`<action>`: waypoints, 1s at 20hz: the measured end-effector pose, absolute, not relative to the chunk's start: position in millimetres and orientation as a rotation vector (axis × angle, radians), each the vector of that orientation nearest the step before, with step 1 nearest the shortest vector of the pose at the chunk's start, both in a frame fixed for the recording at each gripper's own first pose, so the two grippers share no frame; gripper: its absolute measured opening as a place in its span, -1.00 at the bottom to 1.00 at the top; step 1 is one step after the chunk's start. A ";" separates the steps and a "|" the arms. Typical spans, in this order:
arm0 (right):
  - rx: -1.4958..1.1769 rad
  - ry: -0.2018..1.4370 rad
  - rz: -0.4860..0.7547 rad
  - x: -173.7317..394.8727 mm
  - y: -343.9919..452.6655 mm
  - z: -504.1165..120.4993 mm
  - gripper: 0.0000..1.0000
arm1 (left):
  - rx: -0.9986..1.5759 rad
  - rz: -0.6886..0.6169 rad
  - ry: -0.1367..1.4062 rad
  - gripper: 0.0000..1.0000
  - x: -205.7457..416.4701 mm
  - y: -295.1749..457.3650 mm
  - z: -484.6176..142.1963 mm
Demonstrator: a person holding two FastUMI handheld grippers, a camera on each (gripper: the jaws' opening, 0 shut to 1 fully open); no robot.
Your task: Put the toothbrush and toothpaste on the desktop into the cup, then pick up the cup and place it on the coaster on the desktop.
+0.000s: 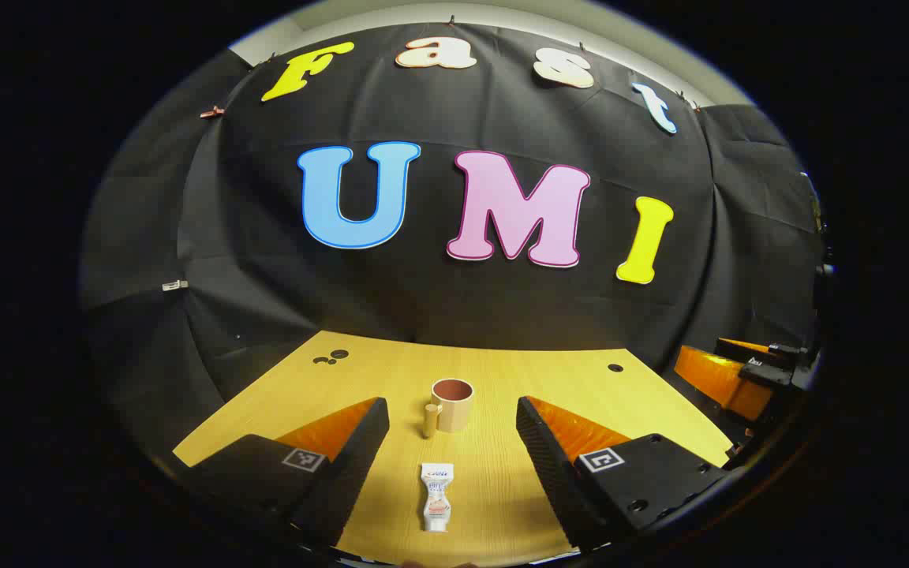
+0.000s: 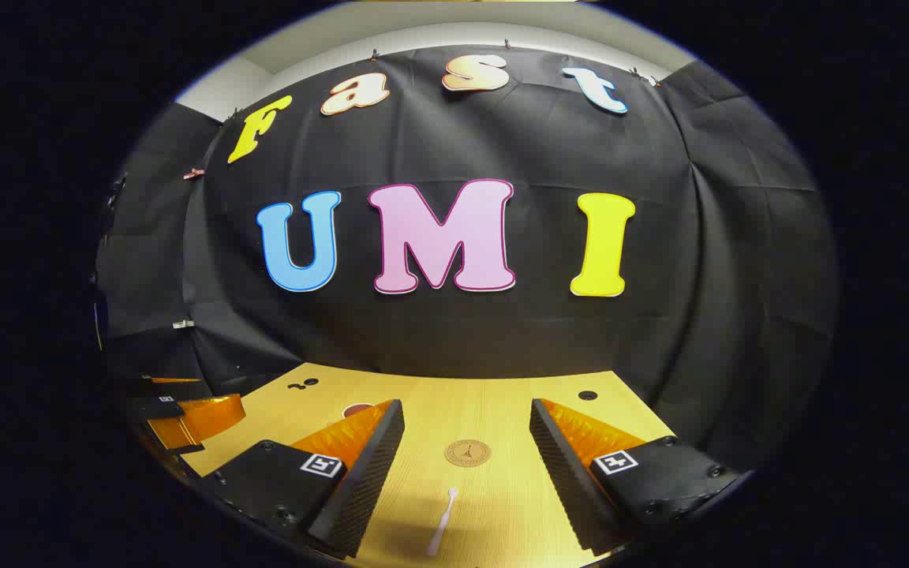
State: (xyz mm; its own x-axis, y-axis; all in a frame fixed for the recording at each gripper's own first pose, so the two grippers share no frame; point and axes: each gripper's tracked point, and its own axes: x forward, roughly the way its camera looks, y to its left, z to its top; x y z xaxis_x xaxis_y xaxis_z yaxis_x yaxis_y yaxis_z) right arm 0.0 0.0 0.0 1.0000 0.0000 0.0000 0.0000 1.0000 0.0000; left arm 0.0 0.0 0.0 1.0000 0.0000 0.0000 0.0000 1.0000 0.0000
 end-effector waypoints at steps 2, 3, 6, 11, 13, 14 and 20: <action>0.004 0.002 0.002 2.1 -0.7 -0.7 0.97 | -0.003 -0.003 -0.016 1.00 0.1 1.0 3.1; 0.010 -0.002 0.005 1.8 0.0 0.4 0.96 | -0.004 -0.004 -0.022 1.00 0.7 -0.3 3.6; 0.013 0.004 0.005 5.1 -2.3 -1.9 0.97 | 0.008 -0.004 -0.026 1.00 5.6 1.2 4.4; 0.006 0.009 0.001 8.8 -2.2 -2.7 0.96 | 0.008 -0.007 -0.012 1.00 12.9 3.7 -0.3; 0.016 0.021 -0.001 11.3 -2.3 -6.4 0.96 | -0.010 -0.015 -0.031 1.00 12.9 3.8 4.8; 0.029 0.029 0.002 11.9 -2.0 -9.3 0.97 | -0.016 -0.025 -0.035 1.00 13.9 2.1 7.1; 0.043 0.077 -0.001 16.9 -2.5 -22.3 0.97 | -0.006 -0.033 0.010 1.00 28.7 7.3 -6.0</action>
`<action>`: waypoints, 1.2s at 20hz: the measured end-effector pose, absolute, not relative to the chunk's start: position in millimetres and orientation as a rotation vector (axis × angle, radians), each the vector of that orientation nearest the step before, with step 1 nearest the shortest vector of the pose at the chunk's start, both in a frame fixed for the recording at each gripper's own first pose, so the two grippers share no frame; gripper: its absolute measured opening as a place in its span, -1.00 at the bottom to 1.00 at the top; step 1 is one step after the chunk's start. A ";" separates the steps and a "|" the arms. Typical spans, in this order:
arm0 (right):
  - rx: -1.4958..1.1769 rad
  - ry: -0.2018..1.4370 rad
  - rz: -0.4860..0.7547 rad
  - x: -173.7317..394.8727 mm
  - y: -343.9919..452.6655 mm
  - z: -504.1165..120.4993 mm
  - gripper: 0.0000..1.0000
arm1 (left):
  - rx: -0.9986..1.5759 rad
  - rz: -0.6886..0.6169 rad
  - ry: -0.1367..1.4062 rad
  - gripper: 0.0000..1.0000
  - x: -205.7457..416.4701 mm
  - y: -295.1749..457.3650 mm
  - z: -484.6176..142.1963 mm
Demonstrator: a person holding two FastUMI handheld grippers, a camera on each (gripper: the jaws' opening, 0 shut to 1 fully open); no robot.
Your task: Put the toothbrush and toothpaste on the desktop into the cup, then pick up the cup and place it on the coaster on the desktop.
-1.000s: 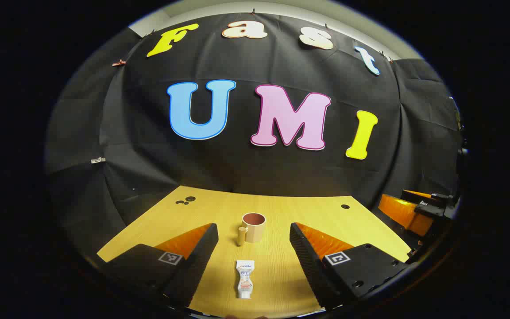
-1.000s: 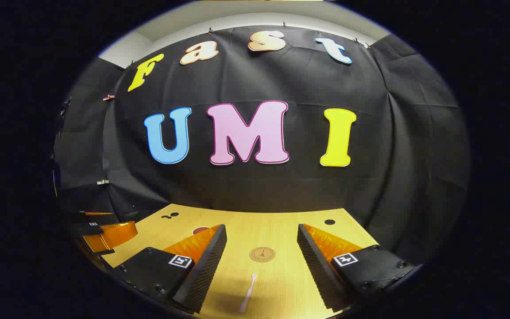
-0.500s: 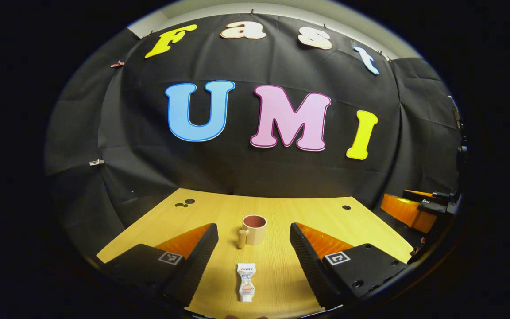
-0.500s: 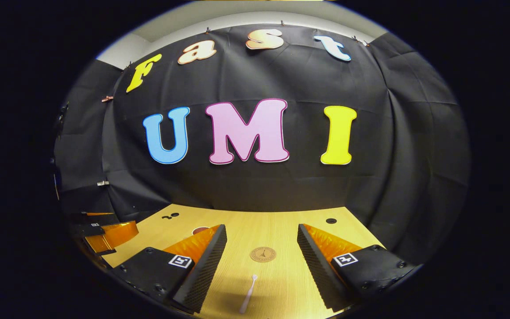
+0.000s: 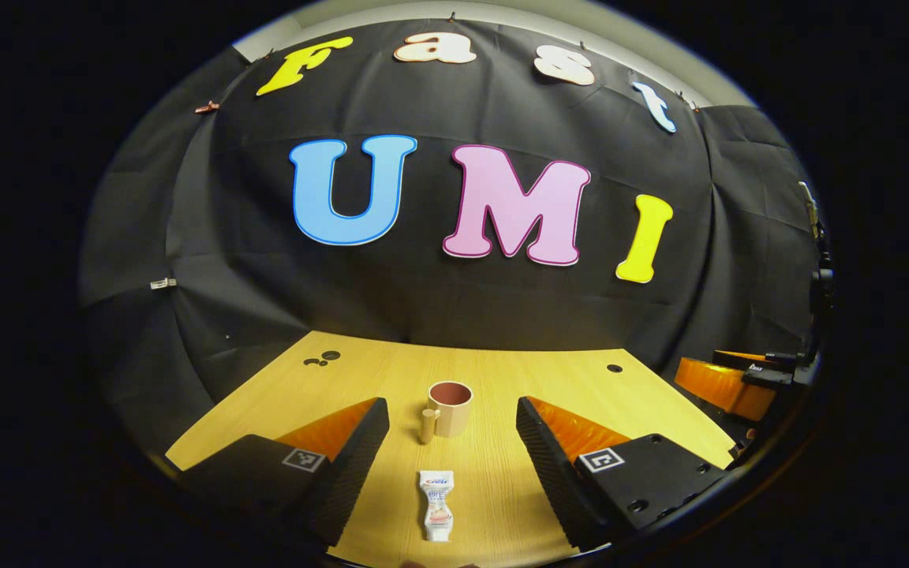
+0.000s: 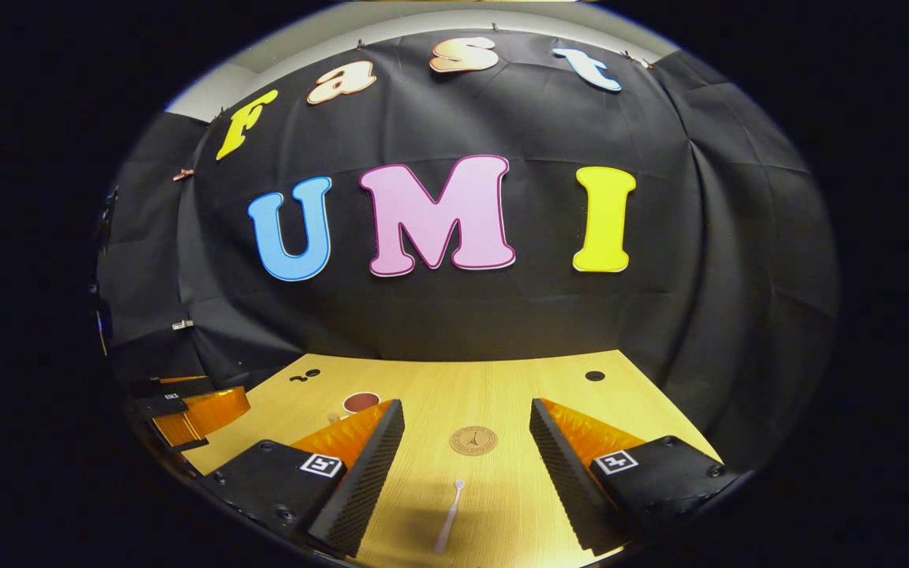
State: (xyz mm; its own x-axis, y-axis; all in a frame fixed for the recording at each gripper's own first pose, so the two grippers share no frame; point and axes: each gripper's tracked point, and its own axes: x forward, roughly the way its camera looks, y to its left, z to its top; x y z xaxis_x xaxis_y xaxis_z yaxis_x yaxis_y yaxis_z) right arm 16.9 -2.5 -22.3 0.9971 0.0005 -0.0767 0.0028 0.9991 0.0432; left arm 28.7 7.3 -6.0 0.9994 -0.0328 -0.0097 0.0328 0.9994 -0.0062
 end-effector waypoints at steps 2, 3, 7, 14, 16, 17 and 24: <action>0.044 0.092 -0.013 21.7 -7.0 -27.4 0.97 | -0.019 -0.048 0.043 1.00 35.1 5.6 -13.4; 0.038 0.104 -0.023 25.0 -10.9 -31.3 0.96 | -0.027 -0.054 0.062 1.00 38.1 4.9 -18.4; 0.055 0.146 -0.028 38.6 -18.9 -44.8 0.96 | -0.027 -0.025 0.131 1.00 53.1 15.0 -35.0; 0.056 0.207 0.013 69.8 -27.2 -64.7 0.97 | -0.031 0.041 0.319 1.00 85.7 26.6 -96.5; 0.065 0.223 0.023 79.5 -32.7 -70.4 0.97 | -0.030 0.050 0.382 1.00 98.2 26.5 -120.9; 0.066 0.231 0.026 84.2 -36.3 -72.8 0.97 | -0.029 0.049 0.414 1.00 102.0 26.3 -133.5; 0.103 0.281 0.072 104.8 -55.3 -92.6 0.97 | 0.043 0.037 0.654 1.00 115.2 31.8 -224.2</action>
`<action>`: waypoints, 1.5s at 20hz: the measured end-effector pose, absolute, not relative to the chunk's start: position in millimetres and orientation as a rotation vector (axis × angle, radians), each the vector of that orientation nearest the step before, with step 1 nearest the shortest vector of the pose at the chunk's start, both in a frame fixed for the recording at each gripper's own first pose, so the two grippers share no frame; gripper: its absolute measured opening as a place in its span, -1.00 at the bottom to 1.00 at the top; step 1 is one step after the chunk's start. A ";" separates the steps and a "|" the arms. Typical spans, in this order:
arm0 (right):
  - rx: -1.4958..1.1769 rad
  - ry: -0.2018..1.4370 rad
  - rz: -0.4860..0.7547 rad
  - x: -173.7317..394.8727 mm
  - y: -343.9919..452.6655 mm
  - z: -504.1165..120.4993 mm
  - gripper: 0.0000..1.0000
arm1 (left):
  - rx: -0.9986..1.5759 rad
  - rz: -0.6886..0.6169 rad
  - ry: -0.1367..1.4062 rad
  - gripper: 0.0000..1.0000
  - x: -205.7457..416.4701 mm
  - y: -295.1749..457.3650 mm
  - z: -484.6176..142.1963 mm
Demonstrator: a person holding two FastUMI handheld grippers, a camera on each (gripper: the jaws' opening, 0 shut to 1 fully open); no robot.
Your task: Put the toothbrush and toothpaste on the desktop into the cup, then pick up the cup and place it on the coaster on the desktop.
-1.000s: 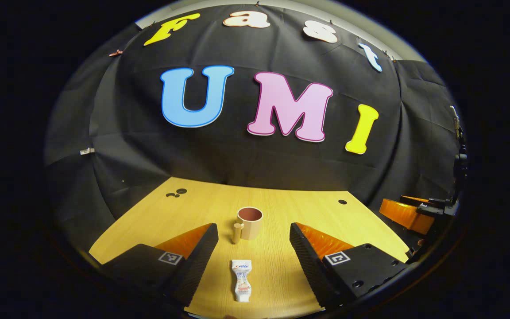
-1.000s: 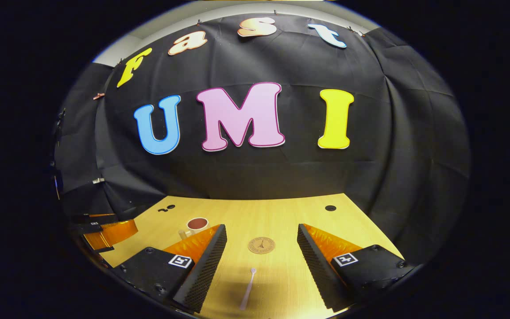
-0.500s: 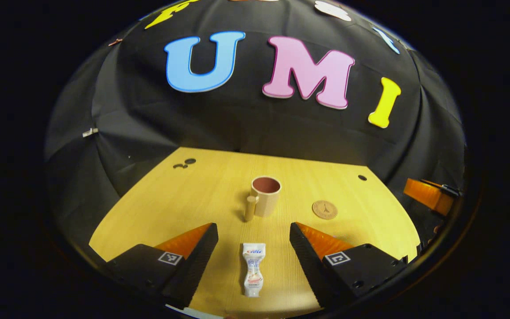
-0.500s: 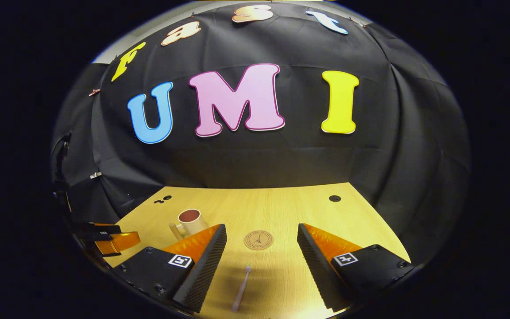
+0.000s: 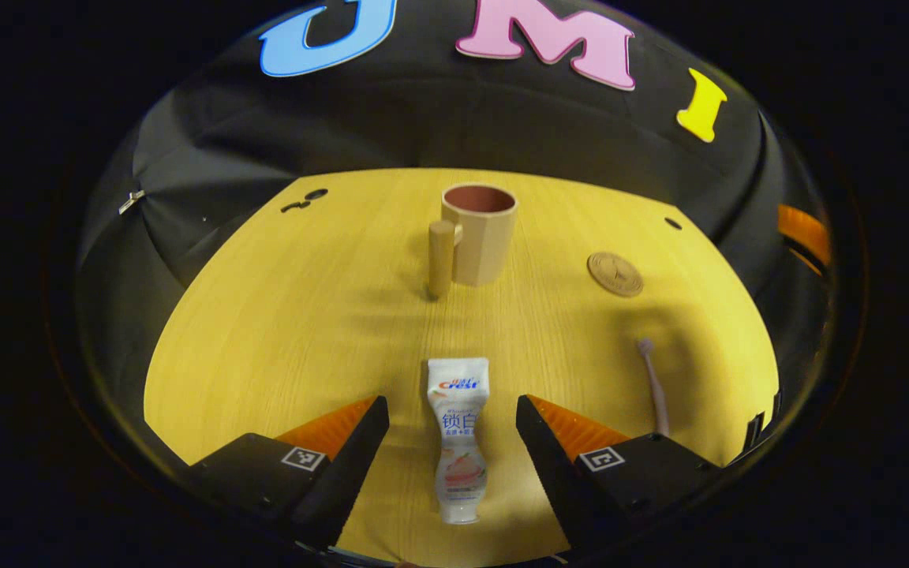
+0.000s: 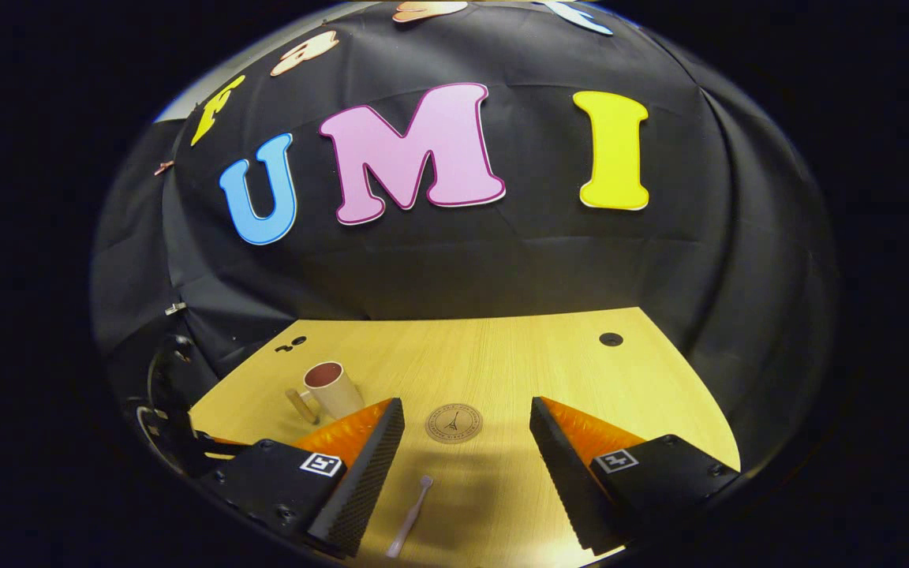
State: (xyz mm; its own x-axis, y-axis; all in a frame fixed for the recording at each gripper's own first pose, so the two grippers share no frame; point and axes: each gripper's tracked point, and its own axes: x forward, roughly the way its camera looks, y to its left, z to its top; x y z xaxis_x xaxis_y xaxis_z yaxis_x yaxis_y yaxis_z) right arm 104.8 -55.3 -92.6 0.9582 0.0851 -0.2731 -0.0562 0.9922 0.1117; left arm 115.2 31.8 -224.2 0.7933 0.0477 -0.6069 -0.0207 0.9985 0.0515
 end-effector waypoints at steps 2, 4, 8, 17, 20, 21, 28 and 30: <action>0.109 0.280 0.079 102.8 -56.0 -97.1 0.97 | 0.061 0.048 0.700 0.96 114.0 34.5 -240.0; 0.084 0.291 0.074 99.9 -57.0 -104.1 0.97 | 0.060 0.038 0.720 0.87 117.7 30.2 -251.5; 0.103 0.311 0.046 92.3 -52.6 -107.3 0.97 | 0.078 0.018 0.756 0.70 119.2 26.0 -263.9; 0.093 0.353 -0.042 77.8 -39.7 -113.5 0.96 | 0.180 -0.030 0.762 -0.34 117.8 12.9 -268.4; 0.067 0.383 -0.055 78.8 -40.3 -115.7 0.97 | 0.179 -0.074 0.764 -0.51 112.7 10.6 -266.5; 0.063 0.394 -0.060 79.5 -40.0 -116.1 0.97 | 0.174 -0.087 0.763 -0.53 110.2 11.0 -267.0; 0.051 0.506 -0.056 81.9 -12.4 -159.9 0.97 | 0.109 -0.149 0.678 -0.58 72.7 21.5 -226.5; 0.049 0.561 -0.041 82.6 -5.7 -177.8 0.98 | 0.125 -0.157 0.658 -0.58 62.9 28.7 -211.7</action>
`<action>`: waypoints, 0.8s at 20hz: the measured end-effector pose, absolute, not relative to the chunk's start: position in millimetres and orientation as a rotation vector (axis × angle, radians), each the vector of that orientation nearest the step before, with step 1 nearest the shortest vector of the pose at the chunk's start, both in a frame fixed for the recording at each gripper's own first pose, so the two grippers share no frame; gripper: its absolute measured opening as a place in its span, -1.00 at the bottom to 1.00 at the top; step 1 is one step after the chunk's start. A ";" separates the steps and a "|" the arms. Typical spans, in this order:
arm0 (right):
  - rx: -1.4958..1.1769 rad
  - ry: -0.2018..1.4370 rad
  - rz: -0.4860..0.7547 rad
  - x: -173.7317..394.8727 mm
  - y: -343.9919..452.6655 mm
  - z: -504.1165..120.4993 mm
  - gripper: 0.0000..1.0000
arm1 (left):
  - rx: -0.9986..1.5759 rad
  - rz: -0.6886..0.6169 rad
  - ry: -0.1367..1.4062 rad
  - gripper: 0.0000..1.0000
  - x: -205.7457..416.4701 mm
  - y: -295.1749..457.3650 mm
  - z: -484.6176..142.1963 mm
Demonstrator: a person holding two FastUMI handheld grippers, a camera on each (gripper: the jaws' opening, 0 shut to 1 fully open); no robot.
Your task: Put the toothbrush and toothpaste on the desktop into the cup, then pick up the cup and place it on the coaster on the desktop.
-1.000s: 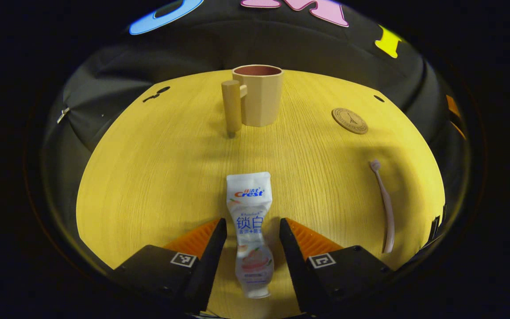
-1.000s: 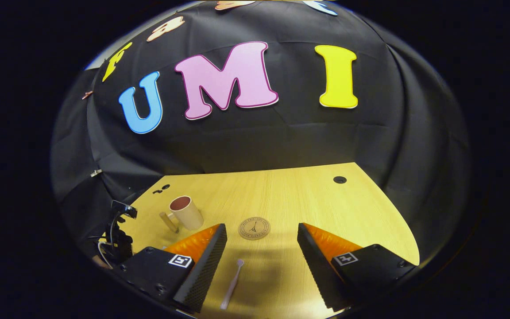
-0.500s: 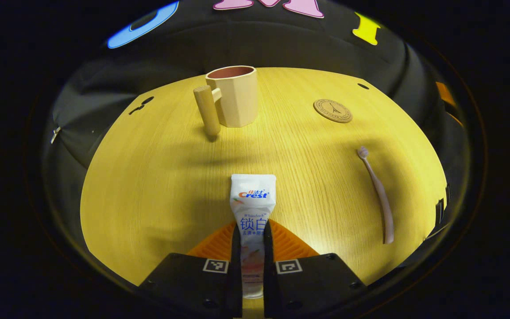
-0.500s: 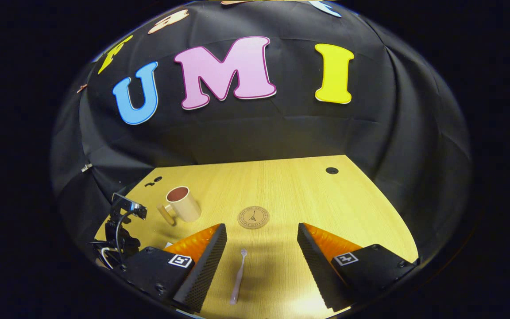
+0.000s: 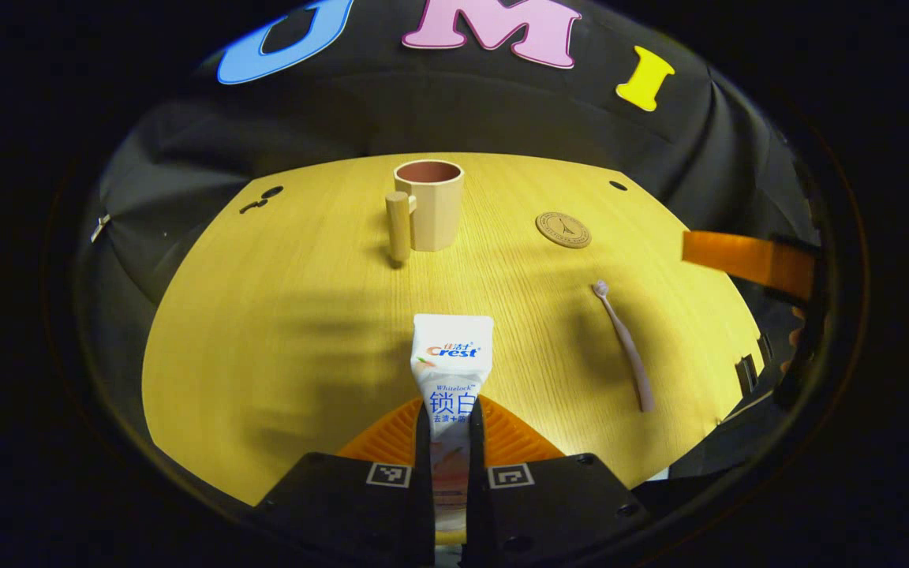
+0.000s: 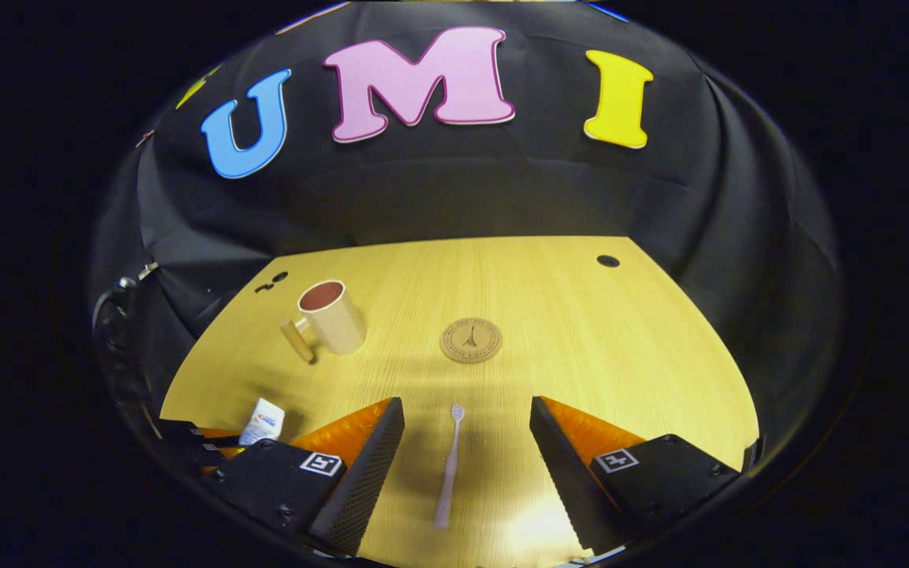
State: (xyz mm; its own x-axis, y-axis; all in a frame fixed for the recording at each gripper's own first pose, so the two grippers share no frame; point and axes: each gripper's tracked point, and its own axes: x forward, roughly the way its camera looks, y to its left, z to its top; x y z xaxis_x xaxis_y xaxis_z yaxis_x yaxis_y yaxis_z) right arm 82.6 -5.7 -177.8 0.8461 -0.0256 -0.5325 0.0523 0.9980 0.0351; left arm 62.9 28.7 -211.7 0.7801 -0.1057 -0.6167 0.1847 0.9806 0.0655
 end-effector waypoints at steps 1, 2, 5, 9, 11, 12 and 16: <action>0.049 0.597 -0.036 82.3 -1.3 -189.6 0.97 | 0.131 -0.165 0.647 -0.58 59.5 31.6 -205.1; 0.051 0.633 -0.038 83.4 -1.0 -199.3 0.98 | 0.132 -0.171 0.643 -0.58 54.4 33.4 -200.2; 0.049 0.706 -0.069 82.1 -1.3 -222.6 0.98 | 0.118 -0.175 0.628 -0.58 43.4 39.8 -189.8; 0.072 0.823 -0.102 69.2 -2.1 -256.3 0.98 | 0.119 -0.194 0.621 -0.58 34.5 44.0 -185.3; 0.088 0.883 -0.125 61.8 -3.0 -274.0 0.99 | 0.123 -0.209 0.622 -0.59 31.0 43.8 -185.9; 0.092 0.905 -0.138 59.3 -3.8 -280.0 0.99 | 0.120 -0.215 0.622 -0.58 29.8 44.2 -186.1; 0.075 0.949 -0.146 55.5 1.1 -293.6 0.96 | 0.108 -0.238 0.634 -0.58 26.5 45.8 -191.7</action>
State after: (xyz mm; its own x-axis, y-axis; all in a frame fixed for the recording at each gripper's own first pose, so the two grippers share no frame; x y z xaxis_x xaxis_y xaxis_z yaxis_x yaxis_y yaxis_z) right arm 55.5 1.1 -293.6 0.5737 -0.0914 -0.8140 0.1568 0.9876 -0.0004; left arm 26.5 45.8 -191.7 0.7796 -0.1873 -0.5976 0.2530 0.9671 0.0269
